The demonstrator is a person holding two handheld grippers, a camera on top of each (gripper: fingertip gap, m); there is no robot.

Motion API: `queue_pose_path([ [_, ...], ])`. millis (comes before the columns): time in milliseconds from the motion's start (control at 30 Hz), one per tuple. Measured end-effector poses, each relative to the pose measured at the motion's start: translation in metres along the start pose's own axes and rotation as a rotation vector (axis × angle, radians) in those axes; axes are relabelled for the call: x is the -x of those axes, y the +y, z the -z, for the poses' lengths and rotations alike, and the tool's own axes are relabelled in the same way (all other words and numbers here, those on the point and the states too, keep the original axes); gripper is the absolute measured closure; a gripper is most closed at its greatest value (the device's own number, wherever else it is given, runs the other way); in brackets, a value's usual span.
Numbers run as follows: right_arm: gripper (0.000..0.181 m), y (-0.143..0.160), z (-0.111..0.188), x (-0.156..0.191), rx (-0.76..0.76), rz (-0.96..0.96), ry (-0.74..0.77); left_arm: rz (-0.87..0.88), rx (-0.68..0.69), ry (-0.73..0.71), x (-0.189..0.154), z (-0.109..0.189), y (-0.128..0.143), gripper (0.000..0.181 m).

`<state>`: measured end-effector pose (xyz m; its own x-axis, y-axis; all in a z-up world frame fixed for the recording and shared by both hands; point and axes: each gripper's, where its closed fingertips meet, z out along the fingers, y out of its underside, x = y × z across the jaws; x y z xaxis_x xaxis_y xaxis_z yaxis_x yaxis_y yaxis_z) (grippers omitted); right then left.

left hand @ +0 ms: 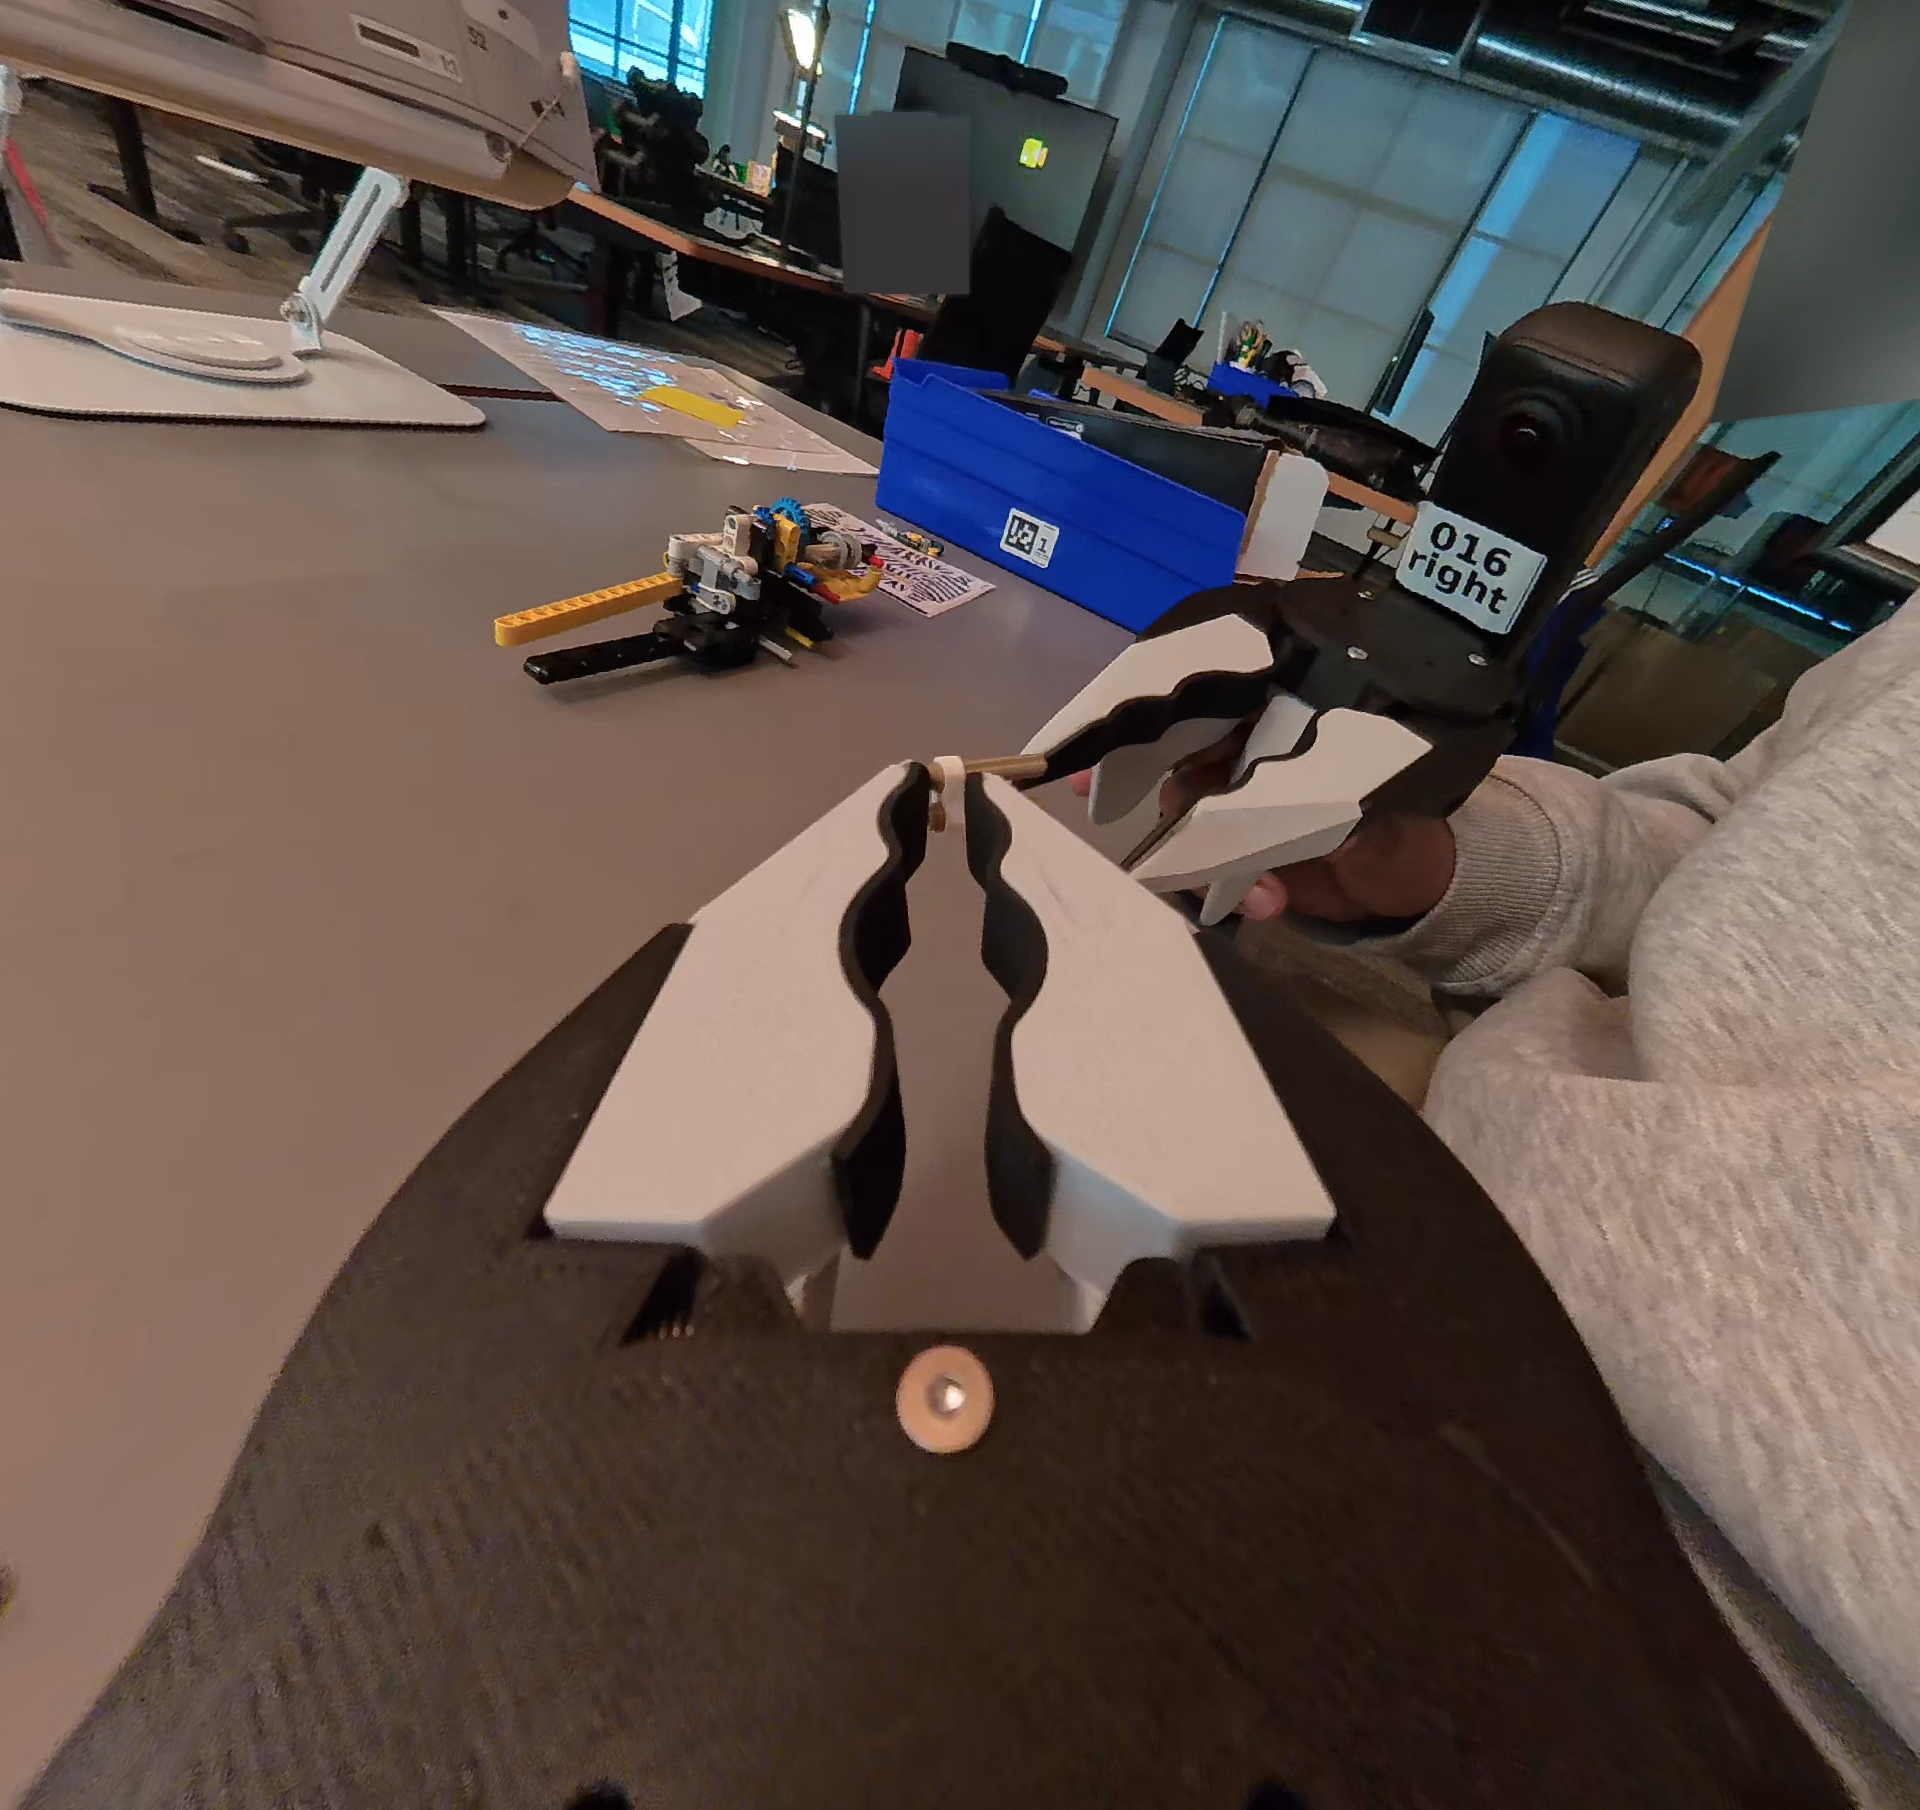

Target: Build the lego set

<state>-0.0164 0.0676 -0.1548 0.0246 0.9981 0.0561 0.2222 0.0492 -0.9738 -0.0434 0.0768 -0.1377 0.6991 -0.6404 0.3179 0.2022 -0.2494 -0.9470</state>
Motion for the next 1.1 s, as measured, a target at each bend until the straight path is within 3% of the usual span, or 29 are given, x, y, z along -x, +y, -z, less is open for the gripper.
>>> queue_pose_path([
  [800,0.158,0.005,-0.004,0.005,0.039,0.048,0.002,0.103,-0.031,0.054,-0.003,-0.002,-0.003,0.177],
  [1100,0.151,-0.012,0.003,0.008,-0.079,-0.097,-0.079,-0.069,0.056,0.023,-0.014,-0.01,0.011,0.177],
])
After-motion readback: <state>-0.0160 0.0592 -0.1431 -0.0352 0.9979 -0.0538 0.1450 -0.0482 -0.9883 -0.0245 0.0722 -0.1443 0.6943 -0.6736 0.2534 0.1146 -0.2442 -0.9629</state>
